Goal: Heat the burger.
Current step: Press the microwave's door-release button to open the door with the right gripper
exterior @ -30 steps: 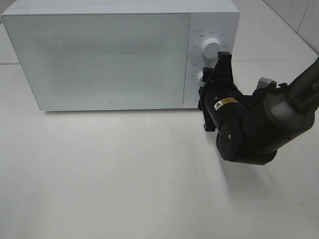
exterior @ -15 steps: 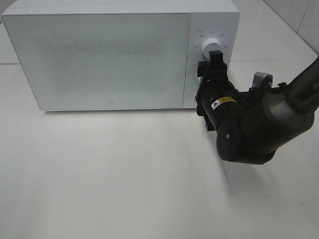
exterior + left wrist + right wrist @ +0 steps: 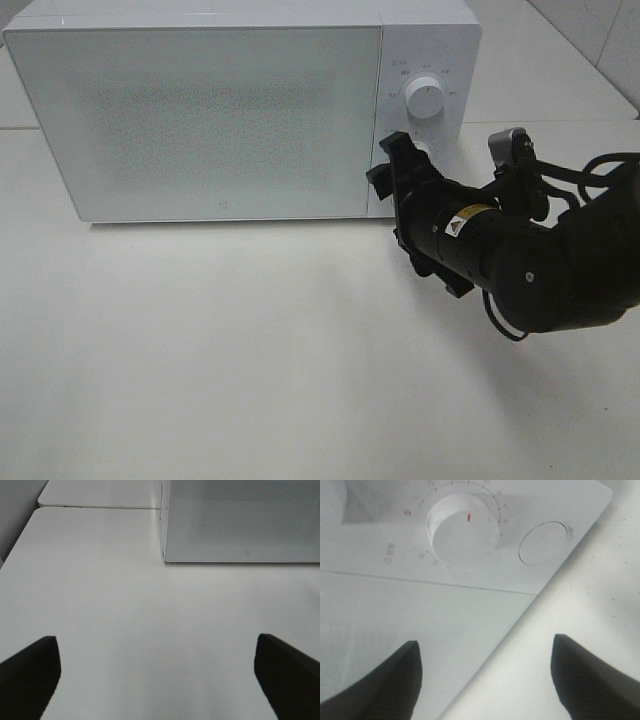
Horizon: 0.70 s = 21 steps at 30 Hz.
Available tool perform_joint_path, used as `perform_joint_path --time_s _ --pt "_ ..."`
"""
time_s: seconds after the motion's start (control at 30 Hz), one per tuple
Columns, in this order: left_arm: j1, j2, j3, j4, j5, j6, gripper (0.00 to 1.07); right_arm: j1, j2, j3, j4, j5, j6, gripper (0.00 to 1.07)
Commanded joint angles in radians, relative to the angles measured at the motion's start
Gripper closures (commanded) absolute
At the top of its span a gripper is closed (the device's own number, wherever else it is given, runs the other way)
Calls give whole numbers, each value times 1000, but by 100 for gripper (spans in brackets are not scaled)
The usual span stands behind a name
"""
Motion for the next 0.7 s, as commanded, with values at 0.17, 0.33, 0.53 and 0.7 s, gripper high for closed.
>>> perform_joint_path --time_s 0.17,0.33,0.53,0.7 --pt "3 -24 4 -7 -5 0 9 -4 -144 17 -78 239 -379 37" --pt "3 -24 4 -7 -5 0 9 -7 -244 14 -77 486 -713 37" --pt "3 -24 4 -7 -5 0 9 -7 -333 14 -70 669 -903 37" --pt "3 -24 4 -7 -5 0 9 -7 -413 14 -90 842 -1007 37"
